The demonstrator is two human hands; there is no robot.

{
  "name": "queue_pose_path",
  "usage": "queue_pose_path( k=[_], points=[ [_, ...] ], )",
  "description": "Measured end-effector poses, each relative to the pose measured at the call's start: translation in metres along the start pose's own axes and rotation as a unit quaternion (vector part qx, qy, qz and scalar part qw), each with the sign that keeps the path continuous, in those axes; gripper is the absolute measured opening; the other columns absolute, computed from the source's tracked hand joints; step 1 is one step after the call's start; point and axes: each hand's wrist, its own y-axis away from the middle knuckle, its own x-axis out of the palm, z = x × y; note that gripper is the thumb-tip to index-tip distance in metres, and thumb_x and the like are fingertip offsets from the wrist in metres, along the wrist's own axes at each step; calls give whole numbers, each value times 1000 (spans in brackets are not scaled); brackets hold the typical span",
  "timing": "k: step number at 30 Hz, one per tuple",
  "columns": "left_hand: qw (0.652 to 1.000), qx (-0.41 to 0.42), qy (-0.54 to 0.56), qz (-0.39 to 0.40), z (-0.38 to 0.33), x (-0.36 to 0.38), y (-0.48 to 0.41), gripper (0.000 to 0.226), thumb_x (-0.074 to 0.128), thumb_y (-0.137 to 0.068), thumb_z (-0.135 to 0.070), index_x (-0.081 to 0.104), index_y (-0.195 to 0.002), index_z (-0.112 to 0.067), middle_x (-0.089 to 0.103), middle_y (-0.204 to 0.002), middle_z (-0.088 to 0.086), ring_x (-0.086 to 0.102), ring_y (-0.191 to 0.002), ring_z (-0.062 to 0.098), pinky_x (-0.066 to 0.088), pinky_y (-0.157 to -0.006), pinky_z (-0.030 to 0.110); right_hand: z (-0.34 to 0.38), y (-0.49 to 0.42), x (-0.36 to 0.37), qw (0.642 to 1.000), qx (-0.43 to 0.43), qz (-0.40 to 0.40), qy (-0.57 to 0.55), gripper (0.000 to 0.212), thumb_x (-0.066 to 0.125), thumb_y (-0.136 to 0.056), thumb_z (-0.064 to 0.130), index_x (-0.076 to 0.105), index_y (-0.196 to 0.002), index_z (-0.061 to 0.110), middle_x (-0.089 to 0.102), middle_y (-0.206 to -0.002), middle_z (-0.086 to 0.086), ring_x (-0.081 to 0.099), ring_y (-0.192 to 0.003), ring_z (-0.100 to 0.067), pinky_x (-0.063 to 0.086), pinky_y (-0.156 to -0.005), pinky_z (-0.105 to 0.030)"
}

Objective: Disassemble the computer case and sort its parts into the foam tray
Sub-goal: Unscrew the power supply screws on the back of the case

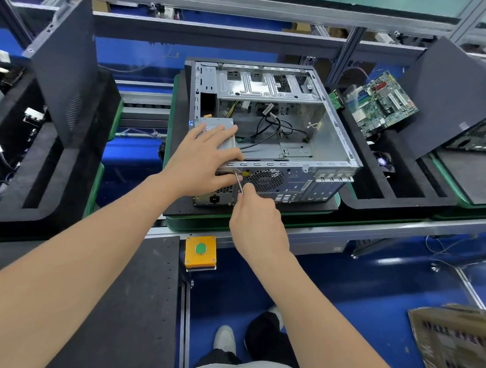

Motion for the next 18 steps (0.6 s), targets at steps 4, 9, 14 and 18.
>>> queue_pose_path(
  k=[4,9,14,18],
  points=[
    [1000,-2,0,1,0,0,0,50,43,-92,-73,57,-129,-43,20,-169,3,22,-154,26,11,-125,51,-2,1,6,998,-22,-28,42,9,38,-112,30,42,-112,21,49,-75,0,54,-69,-29,45,-59,-38],
    [1000,0,4,0,0,-1,0,49,41,-92,-73,57,-127,-43,22,-168,3,23,-154,27,11,-125,51,1,4,-7,993,30,1,-117,28,40,-107,37,56,-91,19,62,-80,-4,60,-68,-24,57,-62,-45],
    [1000,3,4,-1,2,0,0,50,39,-90,-74,57,-127,-44,23,-168,4,24,-153,27,11,-125,51,-2,-4,-22,833,232,169,-473,39,38,-103,22,71,-89,6,56,-68,-5,44,-38,-21,38,-41,-27],
    [1000,2,8,-3,2,0,0,51,38,-89,-75,57,-125,-44,24,-167,3,25,-153,27,12,-125,51,-15,-4,-24,700,227,259,-626,20,48,-106,20,64,-101,8,60,-74,-4,49,-50,-16,42,-43,-26]
  ],
)
